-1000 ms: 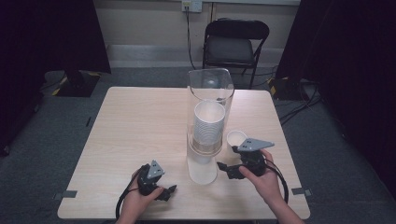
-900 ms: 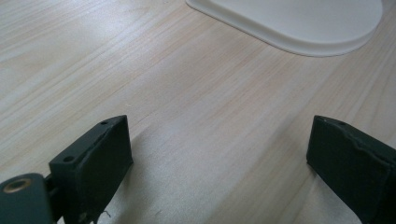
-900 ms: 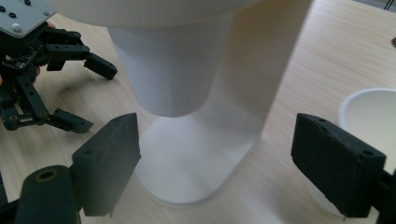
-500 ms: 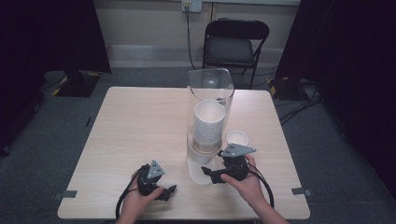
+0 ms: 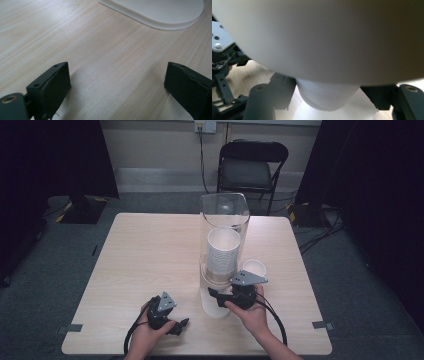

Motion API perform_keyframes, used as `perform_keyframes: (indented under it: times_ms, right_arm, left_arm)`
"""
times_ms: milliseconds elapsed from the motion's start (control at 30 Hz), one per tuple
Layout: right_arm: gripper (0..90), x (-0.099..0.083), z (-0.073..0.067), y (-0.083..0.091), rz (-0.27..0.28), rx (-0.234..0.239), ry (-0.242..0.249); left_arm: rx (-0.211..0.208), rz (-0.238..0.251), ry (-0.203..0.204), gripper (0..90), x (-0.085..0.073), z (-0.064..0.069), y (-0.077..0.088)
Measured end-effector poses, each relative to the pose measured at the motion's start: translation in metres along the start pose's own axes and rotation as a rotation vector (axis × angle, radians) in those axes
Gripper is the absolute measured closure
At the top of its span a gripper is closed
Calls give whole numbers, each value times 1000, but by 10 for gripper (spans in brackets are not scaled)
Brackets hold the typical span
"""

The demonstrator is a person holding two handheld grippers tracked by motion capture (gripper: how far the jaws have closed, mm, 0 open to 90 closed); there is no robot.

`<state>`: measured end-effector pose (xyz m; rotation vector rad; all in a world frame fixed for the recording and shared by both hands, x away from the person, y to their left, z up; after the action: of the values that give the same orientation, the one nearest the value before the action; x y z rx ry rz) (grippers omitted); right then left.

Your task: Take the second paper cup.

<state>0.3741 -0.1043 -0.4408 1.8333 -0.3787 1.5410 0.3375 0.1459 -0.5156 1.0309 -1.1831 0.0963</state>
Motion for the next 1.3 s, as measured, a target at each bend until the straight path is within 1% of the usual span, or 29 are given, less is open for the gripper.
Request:
perform_keyframes:
  times_ms: [67,100,133,167,200,233,267,300,333,367,400,433,467,500,533,600,633,700,733,767,800,833,900,967,1000,1067,1200,1300]
  right_arm:
    - [350,-5,0,-1,5,-14,23]
    - [354,-7,2,-2,22,-17,50]
    - [358,-8,1,-2,25,-16,54]
    - [360,-9,1,-2,23,-12,41]
    - [362,-10,2,-2,35,-10,47]
    - [364,-11,2,-2,34,-7,40]
    - [364,-11,2,-2,38,-7,44]
    - [365,-12,1,-2,37,-2,30]
    - [375,-13,1,-2,27,17,4]
    - [376,-24,3,-5,-47,25,-27]
    - [374,-45,5,-11,-169,13,-1]
    - [374,-68,6,-11,-155,0,-11]
    - [373,-67,4,-4,-156,0,9]
    - [366,-56,-1,1,-124,18,47]
    - [363,-52,-1,2,-130,14,66]
    - [357,-49,5,3,-160,32,55]
    - [355,-50,8,5,-171,29,84]
    - [350,-56,12,8,-196,40,88]
    - [349,-58,13,10,-191,37,99]
    - [347,-59,14,12,-187,36,97]
    - [346,-61,16,14,-182,35,84]
    - [346,-63,16,15,-177,37,80]
    - [345,-64,18,19,-174,27,87]
    - [343,-62,21,23,-164,27,81]
    - [342,-62,22,24,-168,23,80]
    - [341,-63,26,28,-171,12,95]
    - [339,-63,33,35,-170,-5,90]
    - [338,-65,39,40,-184,-9,84]
  left_arm:
    - [0,1,2,61,0,0,0]
    - [0,1,2,62,0,0,0]
    - [0,2,2,61,0,0,0]
    - [0,1,2,61,0,0,0]
    - [0,1,2,61,0,0,0]
    - [1,1,2,61,0,0,0]
    - [1,1,1,61,0,0,0]
    - [1,2,2,61,0,0,0]
    - [1,0,0,61,0,0,0]
    - [-1,-1,0,58,0,0,0]
    - [0,-3,-2,52,0,0,0]
    - [-4,-3,-2,49,0,1,0]
    - [-16,-8,-6,47,0,1,-1]
    - [-20,-13,-10,23,1,1,-2]
    - [-20,-14,-11,19,1,1,-2]
    - [-16,-16,-11,19,1,2,-2]
    - [-19,-19,-14,19,1,2,-1]
    - [-21,-17,-15,17,1,2,-2]
    - [-21,-16,-14,17,1,2,-2]
    - [-21,-16,-14,16,1,2,-2]
    - [-22,-18,-14,16,1,2,-2]
    - [-19,-18,-14,15,1,3,-2]
    - [-17,-19,-12,15,1,3,-2]
    - [-15,-18,-11,15,1,3,-2]
    - [-16,-18,-11,15,1,3,-2]
    - [-15,-17,-11,15,1,3,-2]
    - [-15,-17,-11,15,1,3,-2]
    - [-15,-17,-11,15,1,3,-2]
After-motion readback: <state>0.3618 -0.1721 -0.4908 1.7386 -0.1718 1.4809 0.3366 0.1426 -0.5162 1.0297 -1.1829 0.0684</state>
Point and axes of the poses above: each handheld gripper's, and its own axes: y roughly backward along the jaws, x roughly out of its top, z roughly to its right, the point moved 2 cm from there along -y, roughly forward along the jaws, and after that the axes turned 6 degrees about z, right-handed, at the moved point
